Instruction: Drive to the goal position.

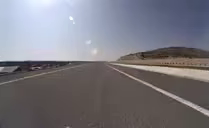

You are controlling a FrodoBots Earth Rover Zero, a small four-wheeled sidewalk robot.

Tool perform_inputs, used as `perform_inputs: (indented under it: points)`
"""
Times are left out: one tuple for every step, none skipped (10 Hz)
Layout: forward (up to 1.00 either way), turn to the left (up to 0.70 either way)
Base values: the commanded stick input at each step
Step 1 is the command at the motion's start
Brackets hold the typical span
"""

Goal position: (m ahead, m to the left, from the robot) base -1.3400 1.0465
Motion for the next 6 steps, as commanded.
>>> perform_inputs:
  points:
    - [1.0, 0.0]
    - [1.0, 0.0]
    - [1.0, 0.0]
    - [1.0, 0.0]
    - [1.0, 0.0]
    - [1.0, 0.0]
